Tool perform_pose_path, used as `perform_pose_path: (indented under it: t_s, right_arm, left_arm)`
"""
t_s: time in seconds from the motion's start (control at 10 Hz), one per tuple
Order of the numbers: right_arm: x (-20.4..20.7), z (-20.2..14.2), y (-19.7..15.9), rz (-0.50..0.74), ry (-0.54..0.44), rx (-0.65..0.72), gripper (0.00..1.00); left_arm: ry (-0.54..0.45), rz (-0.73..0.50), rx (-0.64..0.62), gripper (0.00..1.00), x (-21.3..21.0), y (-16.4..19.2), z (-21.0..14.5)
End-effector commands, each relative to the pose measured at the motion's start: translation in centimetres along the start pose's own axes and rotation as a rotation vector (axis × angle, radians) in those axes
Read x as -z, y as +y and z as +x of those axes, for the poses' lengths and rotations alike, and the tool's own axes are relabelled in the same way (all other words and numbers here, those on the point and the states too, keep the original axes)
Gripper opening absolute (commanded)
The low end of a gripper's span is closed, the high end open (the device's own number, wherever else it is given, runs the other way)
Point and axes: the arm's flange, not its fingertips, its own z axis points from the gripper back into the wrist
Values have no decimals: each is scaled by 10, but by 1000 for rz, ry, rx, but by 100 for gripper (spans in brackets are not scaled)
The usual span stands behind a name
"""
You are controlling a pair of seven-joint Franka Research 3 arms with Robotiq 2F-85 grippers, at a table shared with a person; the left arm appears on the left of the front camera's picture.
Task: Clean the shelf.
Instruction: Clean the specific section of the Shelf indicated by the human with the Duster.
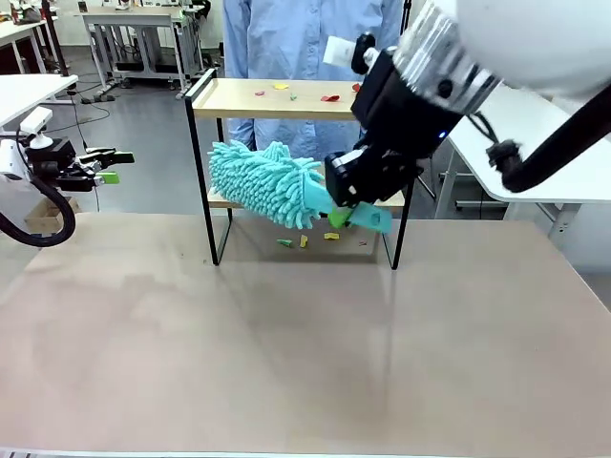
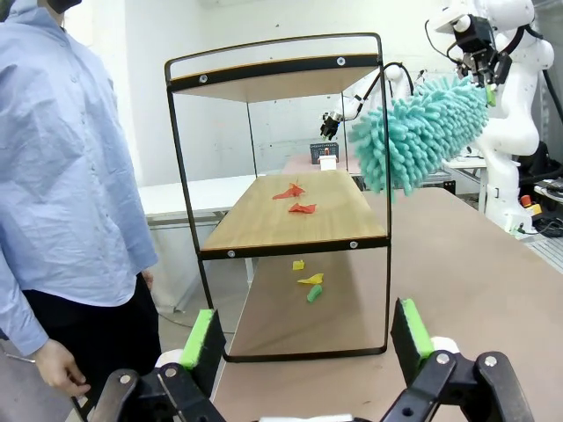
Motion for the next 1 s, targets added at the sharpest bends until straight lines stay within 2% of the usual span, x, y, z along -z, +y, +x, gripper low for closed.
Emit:
perform_pose_path:
  t_s: [0.0,0.5,0.6,0.9]
  right_arm:
    - [-10,1,-2,-3,-15,-50,13]
    - [-5,1,0,-4,-6,-17,13]
    - [3,10,20,-35,-104,41,13]
    - [30,30,45,-50,-174,168,13]
  left_arm:
    - [-1,5,15,100,1,-1,2]
    - [-1,5,15,100,1,-1,2]
    - [-1,5,15,100,1,-1,2]
    - [-1,5,15,100,1,-1,2]
